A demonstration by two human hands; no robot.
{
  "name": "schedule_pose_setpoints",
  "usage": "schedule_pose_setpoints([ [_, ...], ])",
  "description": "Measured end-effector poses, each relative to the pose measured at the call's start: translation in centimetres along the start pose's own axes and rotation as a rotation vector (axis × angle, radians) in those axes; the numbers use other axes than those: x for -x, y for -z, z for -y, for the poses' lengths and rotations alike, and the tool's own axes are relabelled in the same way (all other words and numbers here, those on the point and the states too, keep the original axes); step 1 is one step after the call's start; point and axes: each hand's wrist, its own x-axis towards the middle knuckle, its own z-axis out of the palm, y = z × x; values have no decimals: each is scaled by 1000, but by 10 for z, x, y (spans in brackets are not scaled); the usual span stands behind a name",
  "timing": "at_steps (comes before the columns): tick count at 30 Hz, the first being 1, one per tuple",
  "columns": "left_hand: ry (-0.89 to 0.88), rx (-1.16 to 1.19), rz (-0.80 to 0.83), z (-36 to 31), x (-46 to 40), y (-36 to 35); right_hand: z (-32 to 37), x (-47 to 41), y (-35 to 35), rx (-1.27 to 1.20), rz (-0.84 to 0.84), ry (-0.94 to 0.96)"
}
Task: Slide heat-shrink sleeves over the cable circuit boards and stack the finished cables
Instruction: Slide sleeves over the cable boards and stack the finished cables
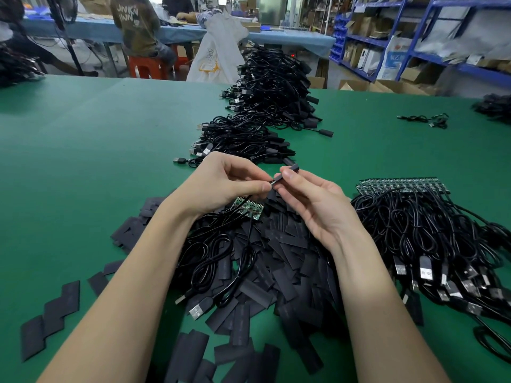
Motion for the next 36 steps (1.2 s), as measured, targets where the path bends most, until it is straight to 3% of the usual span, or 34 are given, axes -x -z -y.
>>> schedule_pose_setpoints([
  [26,-16,43,-55,4,-3,-7,-5,1,-4,30,1,14],
  [36,18,74,-58,3,-4,-7,-12,-2,-15,62,-77,224],
])
